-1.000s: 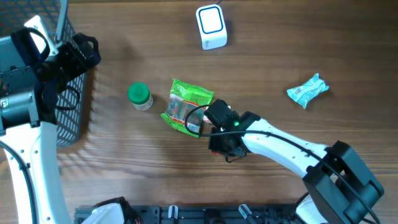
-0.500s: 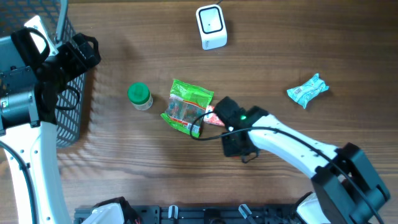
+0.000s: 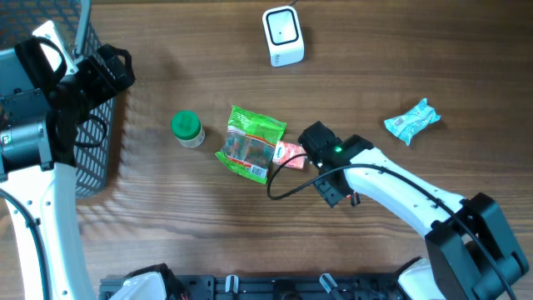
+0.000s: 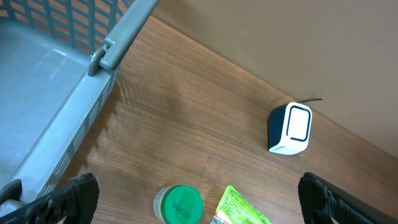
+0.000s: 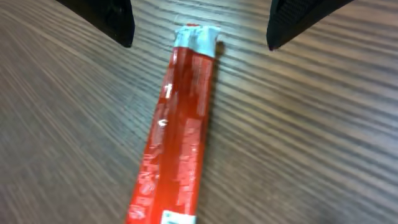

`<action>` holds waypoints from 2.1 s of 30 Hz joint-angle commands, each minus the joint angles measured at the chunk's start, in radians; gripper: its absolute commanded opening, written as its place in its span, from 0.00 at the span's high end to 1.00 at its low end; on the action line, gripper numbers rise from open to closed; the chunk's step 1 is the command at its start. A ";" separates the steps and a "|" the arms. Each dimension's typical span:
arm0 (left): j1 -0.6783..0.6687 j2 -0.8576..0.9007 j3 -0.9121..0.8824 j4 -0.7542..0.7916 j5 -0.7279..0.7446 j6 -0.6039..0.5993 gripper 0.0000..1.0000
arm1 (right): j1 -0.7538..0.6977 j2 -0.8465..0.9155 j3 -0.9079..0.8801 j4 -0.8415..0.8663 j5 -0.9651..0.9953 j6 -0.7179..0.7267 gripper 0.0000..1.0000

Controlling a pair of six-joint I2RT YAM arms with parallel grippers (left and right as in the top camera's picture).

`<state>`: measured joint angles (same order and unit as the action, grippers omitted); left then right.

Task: Scan the item barcode
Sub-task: 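Grasp the red tube-shaped packet with the right gripper, then lift the red packet and move it toward the white scanner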

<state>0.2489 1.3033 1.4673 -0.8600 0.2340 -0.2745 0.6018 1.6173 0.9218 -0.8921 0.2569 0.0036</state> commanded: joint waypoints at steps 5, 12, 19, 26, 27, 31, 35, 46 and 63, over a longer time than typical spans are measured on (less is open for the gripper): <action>0.005 0.002 0.008 0.002 0.005 -0.002 0.00 | -0.173 -0.097 0.106 -0.135 -0.141 0.298 0.42; 0.005 0.002 0.008 0.002 0.005 -0.002 0.00 | -0.423 -0.136 0.050 -0.106 -0.463 0.338 0.11; 0.005 0.002 0.008 0.002 0.005 -0.002 0.00 | -0.466 -0.136 -0.089 0.019 -0.487 0.452 0.41; 0.005 0.002 0.008 0.002 0.005 -0.002 0.00 | -0.465 -0.136 -0.220 0.164 -0.488 0.524 0.48; 0.005 0.002 0.008 0.002 0.005 -0.002 0.00 | -0.465 -0.136 -0.238 0.191 -0.488 0.525 0.49; 0.005 0.002 0.008 0.002 0.005 -0.002 0.00 | -0.465 -0.136 -0.319 0.290 -0.488 0.576 0.52; 0.005 0.002 0.008 0.002 0.005 -0.002 0.00 | -0.465 -0.136 -0.333 0.312 -0.488 0.573 0.65; 0.005 0.002 0.008 0.002 0.005 -0.002 0.00 | -0.465 -0.288 -0.155 0.202 -0.564 0.389 0.96; 0.005 0.002 0.008 0.002 0.005 -0.002 0.00 | -0.466 -0.521 0.095 -0.083 -1.091 0.109 0.96</action>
<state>0.2489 1.3033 1.4673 -0.8604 0.2340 -0.2749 0.1383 1.0992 0.9699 -0.9657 -0.7891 0.1478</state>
